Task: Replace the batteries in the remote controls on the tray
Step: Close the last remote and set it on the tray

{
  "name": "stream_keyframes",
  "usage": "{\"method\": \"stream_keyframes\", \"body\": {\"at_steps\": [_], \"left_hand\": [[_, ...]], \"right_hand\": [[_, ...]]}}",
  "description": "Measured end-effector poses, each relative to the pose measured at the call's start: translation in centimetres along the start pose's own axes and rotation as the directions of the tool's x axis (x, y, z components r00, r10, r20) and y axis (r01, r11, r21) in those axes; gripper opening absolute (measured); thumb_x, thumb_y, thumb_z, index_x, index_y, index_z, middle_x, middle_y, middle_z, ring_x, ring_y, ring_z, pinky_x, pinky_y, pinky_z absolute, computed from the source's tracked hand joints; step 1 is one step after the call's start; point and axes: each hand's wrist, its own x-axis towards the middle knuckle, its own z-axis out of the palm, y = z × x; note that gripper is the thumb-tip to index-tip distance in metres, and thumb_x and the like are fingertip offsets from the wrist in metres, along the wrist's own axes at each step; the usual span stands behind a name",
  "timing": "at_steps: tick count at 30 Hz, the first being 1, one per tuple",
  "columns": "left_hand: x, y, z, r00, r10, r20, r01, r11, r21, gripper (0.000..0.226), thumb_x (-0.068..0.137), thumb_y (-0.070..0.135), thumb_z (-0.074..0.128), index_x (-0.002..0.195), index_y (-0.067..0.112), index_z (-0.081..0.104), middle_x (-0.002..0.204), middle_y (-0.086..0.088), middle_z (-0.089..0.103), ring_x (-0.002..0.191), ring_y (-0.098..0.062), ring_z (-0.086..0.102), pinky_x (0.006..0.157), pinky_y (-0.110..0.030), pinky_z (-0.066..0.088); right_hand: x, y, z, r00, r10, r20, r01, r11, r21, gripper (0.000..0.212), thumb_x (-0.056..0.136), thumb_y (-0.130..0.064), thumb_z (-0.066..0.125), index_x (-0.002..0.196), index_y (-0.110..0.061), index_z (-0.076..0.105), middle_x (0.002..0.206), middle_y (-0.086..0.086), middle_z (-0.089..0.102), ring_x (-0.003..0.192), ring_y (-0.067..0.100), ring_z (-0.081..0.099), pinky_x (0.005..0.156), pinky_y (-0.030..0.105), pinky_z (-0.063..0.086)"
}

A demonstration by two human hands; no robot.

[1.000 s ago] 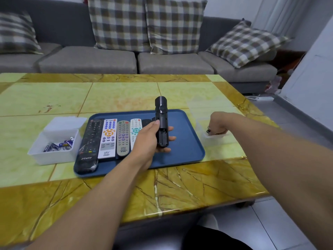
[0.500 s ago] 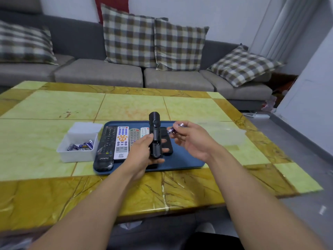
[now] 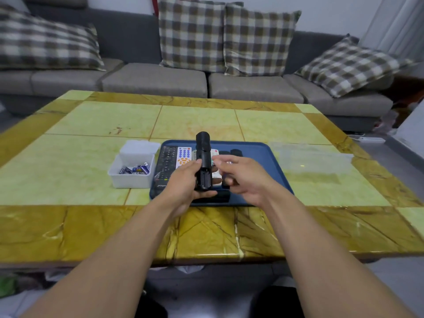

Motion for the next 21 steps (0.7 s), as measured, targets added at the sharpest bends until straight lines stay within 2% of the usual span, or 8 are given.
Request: {"method": "stream_keyframes", "body": {"at_steps": [2, 5, 9, 11, 14, 17, 19, 21], "left_hand": [[0.1, -0.1, -0.3, 1.0, -0.008, -0.003, 0.008, 1.0, -0.027, 0.034, 0.109, 0.029, 0.039, 0.124, 0.01, 0.064, 0.114, -0.014, 0.072, 0.1, -0.03, 0.073, 0.06, -0.035, 0.059], [0.2, -0.1, -0.5, 1.0, -0.02, 0.003, 0.02, 0.999, -0.041, 0.035, 0.109, 0.028, 0.04, 0.125, 0.007, 0.063, 0.106, -0.014, 0.073, 0.091, -0.026, 0.074, 0.058, -0.035, 0.059], [0.3, -0.3, -0.6, 0.999, -0.035, 0.028, 0.037, 0.998, -0.054, 0.033, 0.109, 0.028, 0.041, 0.123, 0.012, 0.066, 0.116, -0.015, 0.073, 0.098, -0.034, 0.074, 0.06, -0.036, 0.059], [0.2, -0.5, -0.6, 0.999, -0.04, 0.037, 0.042, 0.997, -0.061, 0.034, 0.109, 0.028, 0.04, 0.123, 0.012, 0.066, 0.112, -0.013, 0.074, 0.094, -0.032, 0.075, 0.061, -0.036, 0.059], [0.2, -0.6, -0.5, 0.996, -0.046, 0.072, 0.051, 0.996, -0.067, 0.035, 0.109, 0.027, 0.04, 0.125, 0.009, 0.065, 0.107, -0.014, 0.074, 0.084, -0.029, 0.073, 0.065, -0.039, 0.06], [0.0, -0.6, -0.1, 0.992, -0.062, 0.113, 0.073, 0.992, -0.1, 0.038, 0.108, 0.026, 0.039, 0.126, 0.002, 0.062, 0.105, -0.02, 0.069, 0.078, -0.032, 0.067, 0.069, -0.043, 0.061], [0.0, -0.5, 0.2, 0.987, -0.077, 0.141, 0.099, 0.983, -0.154, 0.039, 0.108, 0.026, 0.039, 0.127, 0.0, 0.061, 0.113, -0.027, 0.068, 0.084, -0.036, 0.064, 0.076, -0.049, 0.061], [-0.1, -0.5, 0.3, 0.981, -0.1, 0.166, 0.131, 0.972, -0.194, 0.041, 0.108, 0.029, 0.038, 0.13, 0.002, 0.061, 0.126, -0.027, 0.065, 0.099, -0.039, 0.064, 0.084, -0.054, 0.06]], "right_hand": [[0.0, 0.1, 0.4, 0.993, -0.095, -0.07, 0.083, 0.985, -0.153, 0.018, 0.09, -0.018, 0.073, 0.103, -0.008, 0.067, 0.066, 0.001, 0.065, 0.046, 0.009, 0.05, 0.039, 0.018, 0.035], [0.0, 0.2, 0.6, 0.978, -0.199, -0.056, 0.185, 0.965, -0.187, 0.02, 0.086, -0.012, 0.077, 0.1, 0.001, 0.069, 0.067, 0.007, 0.07, 0.046, 0.01, 0.058, 0.052, 0.025, 0.05], [-0.5, 0.3, 0.2, 0.951, -0.307, -0.047, 0.281, 0.916, -0.288, 0.013, 0.084, -0.016, 0.08, 0.097, -0.013, 0.078, 0.08, -0.004, 0.075, 0.055, 0.008, 0.063, 0.066, 0.027, 0.059], [-0.6, 0.4, 0.0, 0.944, -0.326, -0.041, 0.298, 0.903, -0.309, 0.018, 0.083, -0.016, 0.08, 0.101, -0.016, 0.077, 0.079, -0.004, 0.075, 0.054, 0.011, 0.064, 0.072, 0.035, 0.061], [-0.9, 0.6, 0.3, 0.936, -0.35, -0.039, 0.312, 0.877, -0.366, 0.021, 0.082, -0.016, 0.082, 0.099, -0.017, 0.069, 0.077, -0.001, 0.075, 0.05, 0.016, 0.064, 0.068, 0.041, 0.058], [-1.0, 1.0, 0.6, 0.928, -0.37, -0.044, 0.331, 0.874, -0.357, 0.022, 0.08, -0.014, 0.083, 0.09, -0.017, 0.063, 0.076, 0.001, 0.076, 0.048, 0.018, 0.063, 0.055, 0.036, 0.055], [-1.0, 1.3, 0.7, 0.924, -0.381, -0.035, 0.345, 0.869, -0.355, 0.02, 0.08, -0.012, 0.082, 0.089, -0.016, 0.065, 0.075, 0.002, 0.076, 0.049, 0.018, 0.063, 0.05, 0.03, 0.052], [-1.1, 1.5, 0.7, 0.919, -0.392, -0.036, 0.355, 0.865, -0.356, 0.019, 0.079, -0.011, 0.084, 0.087, -0.018, 0.067, 0.077, 0.0, 0.076, 0.056, 0.014, 0.067, 0.049, 0.026, 0.051]]}}
